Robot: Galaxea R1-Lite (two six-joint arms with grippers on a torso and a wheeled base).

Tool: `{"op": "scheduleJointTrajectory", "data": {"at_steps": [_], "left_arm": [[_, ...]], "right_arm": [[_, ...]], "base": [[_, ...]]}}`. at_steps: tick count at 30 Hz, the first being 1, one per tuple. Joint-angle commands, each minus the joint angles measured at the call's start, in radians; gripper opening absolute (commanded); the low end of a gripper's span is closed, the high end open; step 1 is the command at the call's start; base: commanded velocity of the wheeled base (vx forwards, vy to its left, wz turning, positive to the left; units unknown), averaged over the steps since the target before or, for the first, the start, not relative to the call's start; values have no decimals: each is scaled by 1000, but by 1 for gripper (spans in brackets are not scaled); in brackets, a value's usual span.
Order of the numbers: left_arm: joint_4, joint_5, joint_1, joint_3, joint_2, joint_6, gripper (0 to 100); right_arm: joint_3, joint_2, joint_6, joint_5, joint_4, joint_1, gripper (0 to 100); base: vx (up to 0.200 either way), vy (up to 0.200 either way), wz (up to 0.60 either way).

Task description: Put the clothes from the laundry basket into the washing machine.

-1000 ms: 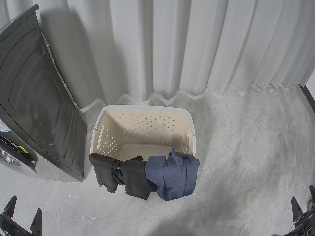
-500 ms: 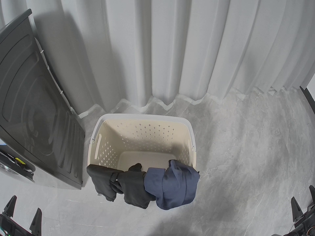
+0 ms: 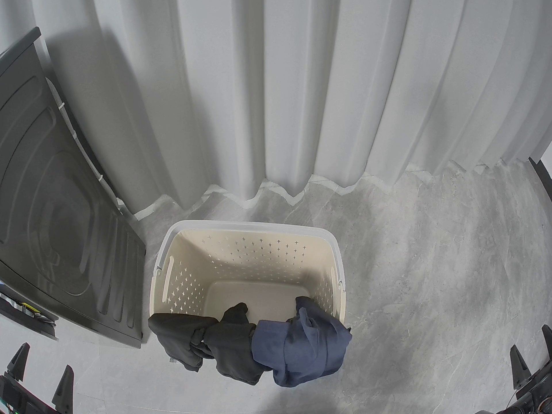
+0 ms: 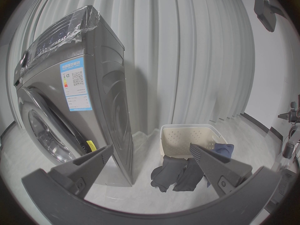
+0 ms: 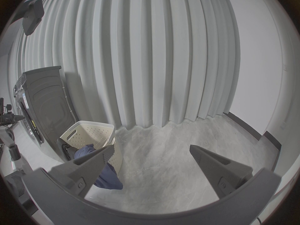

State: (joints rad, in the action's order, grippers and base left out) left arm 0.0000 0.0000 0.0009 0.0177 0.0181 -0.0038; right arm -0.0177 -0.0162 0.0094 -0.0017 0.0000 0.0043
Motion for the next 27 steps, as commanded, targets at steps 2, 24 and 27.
{"op": "scheduleJointTrajectory", "data": {"at_steps": [2, 24, 27], "left_arm": [[0, 0, 1, -18, -15, -1, 100], [0, 0, 1, -18, -15, 1, 100], [0, 0, 1, -18, -15, 1, 100]], "right_arm": [[18, 16, 0, 0, 0, 0, 100], [18, 16, 0, 0, 0, 0, 100], [18, 16, 0, 0, 0, 0, 100]], "base": [[200, 0, 0], [73, 0, 0], [133, 0, 0]]}}
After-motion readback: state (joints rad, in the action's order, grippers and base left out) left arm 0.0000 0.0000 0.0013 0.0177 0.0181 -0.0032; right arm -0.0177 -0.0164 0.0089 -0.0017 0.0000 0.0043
